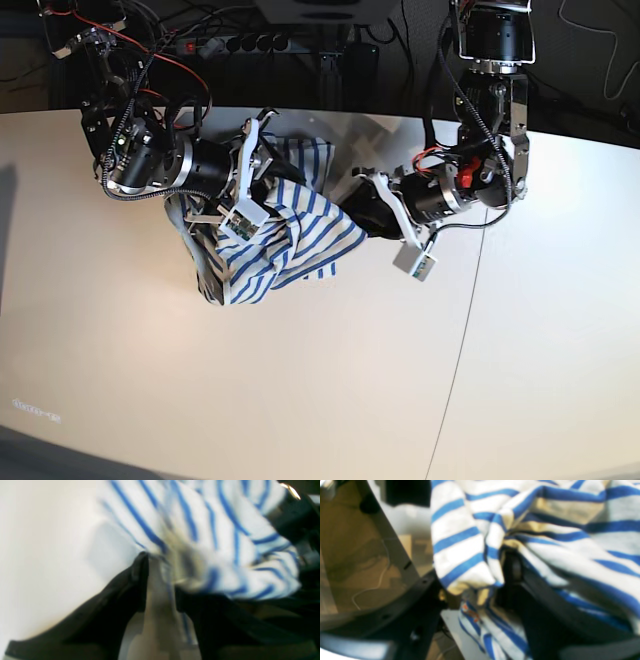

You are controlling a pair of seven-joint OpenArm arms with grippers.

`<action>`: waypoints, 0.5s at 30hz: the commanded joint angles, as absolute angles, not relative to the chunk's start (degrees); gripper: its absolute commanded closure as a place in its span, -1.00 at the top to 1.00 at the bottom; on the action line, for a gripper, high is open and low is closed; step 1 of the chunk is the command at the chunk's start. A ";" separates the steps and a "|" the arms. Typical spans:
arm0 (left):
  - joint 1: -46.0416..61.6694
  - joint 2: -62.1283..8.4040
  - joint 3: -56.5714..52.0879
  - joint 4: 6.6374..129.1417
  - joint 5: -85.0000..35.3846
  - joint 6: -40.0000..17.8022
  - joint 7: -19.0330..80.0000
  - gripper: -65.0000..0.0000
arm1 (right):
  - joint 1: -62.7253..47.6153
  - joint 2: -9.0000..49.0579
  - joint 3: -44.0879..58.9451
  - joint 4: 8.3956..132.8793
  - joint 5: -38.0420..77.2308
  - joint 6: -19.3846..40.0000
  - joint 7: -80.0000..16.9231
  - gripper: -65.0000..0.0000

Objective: Fold the T-shirt properly

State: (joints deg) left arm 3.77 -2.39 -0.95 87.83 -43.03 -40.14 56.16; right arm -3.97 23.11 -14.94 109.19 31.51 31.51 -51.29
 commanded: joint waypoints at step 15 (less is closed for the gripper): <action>3.05 -12.62 -9.80 88.95 -53.43 -40.00 60.29 -0.38 | -3.33 10.96 -14.81 110.26 29.85 33.71 -49.93 -0.22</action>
